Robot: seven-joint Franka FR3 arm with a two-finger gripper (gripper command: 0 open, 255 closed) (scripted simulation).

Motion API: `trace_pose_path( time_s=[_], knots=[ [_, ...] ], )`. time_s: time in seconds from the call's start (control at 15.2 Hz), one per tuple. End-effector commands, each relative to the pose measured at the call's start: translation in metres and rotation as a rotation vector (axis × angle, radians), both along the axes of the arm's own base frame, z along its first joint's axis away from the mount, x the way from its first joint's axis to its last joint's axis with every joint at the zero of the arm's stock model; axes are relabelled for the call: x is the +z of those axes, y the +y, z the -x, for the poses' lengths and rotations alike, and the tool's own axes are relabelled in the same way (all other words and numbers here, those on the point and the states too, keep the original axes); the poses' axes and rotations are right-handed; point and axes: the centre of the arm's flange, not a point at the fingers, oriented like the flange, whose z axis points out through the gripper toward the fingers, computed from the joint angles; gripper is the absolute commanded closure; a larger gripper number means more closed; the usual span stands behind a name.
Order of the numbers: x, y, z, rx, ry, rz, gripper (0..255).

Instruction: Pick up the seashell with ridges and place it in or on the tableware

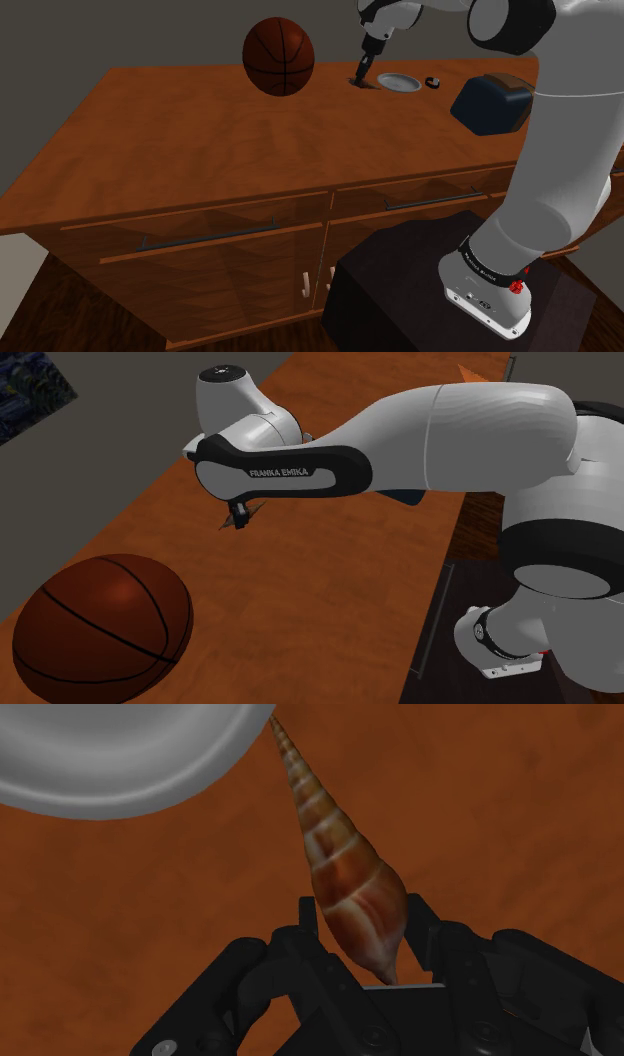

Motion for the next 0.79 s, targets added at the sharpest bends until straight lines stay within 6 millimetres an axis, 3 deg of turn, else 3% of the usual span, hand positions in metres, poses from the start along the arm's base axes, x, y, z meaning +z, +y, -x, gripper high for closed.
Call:
trace_pose_path(
  time_s=[0.0, 0.26, 0.73],
  knots=[
    [0.000, 0.000, 0.000, 0.000, 0.000, 0.000, 255],
    [0.000, 0.000, 0.000, 0.000, 0.000, 0.000, 255],
    [0.037, 0.000, 0.000, 0.000, 0.000, 0.000, 255]
  ],
)
